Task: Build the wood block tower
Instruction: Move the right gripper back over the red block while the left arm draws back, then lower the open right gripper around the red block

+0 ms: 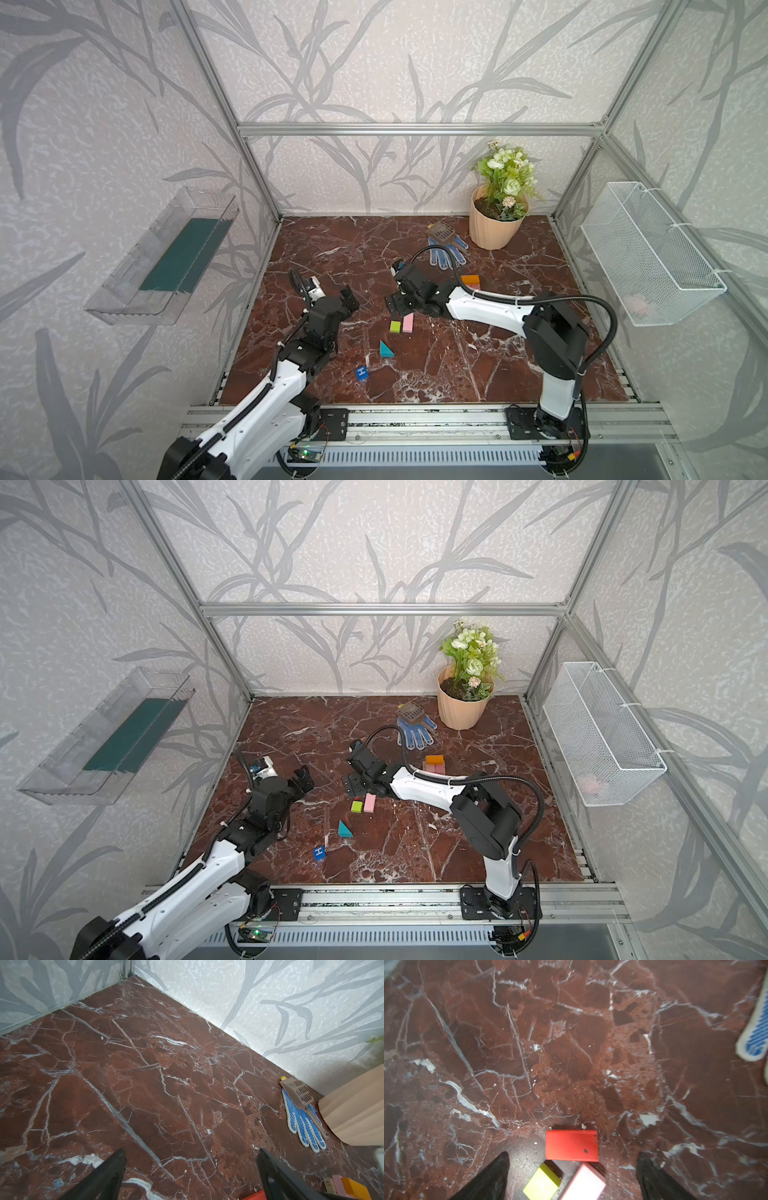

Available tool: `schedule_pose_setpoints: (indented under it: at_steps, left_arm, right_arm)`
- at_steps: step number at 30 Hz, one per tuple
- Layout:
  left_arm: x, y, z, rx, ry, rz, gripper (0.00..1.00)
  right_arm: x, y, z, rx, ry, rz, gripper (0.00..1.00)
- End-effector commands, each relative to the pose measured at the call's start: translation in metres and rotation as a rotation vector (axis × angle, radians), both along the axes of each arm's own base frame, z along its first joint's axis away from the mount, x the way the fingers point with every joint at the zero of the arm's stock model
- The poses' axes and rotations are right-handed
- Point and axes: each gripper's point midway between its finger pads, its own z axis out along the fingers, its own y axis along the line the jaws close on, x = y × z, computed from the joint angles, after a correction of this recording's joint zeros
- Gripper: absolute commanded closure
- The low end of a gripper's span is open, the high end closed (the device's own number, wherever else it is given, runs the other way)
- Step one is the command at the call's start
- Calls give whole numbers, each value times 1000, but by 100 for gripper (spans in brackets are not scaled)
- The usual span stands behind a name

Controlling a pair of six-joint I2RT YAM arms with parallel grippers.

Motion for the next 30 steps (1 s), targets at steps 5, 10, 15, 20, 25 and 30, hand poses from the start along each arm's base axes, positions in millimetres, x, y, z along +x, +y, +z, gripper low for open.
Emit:
schedule_pose_setpoints:
  at_steps: [5,10,15,20,25,30]
  left_arm:
    - [-3,17,21,-38,-115,100,1]
    - [0,14,17,-36,-86,94,1]
    - [4,10,13,-33,-56,84,0]
    - [6,8,11,-30,-38,77,1]
    - [6,7,11,-30,-39,77,1]
    - [7,7,10,-32,-37,75,1]
  right_arm:
    - [-9,9,-19,-61,35,16,7]
    - [-2,4,-32,-132,35,-13,7]
    - [2,0,-44,-204,59,-39,9]
    - [4,5,-58,-228,88,-32,14]
    - [5,8,-67,-256,107,-29,21]
    - [6,9,-67,-262,113,-31,30]
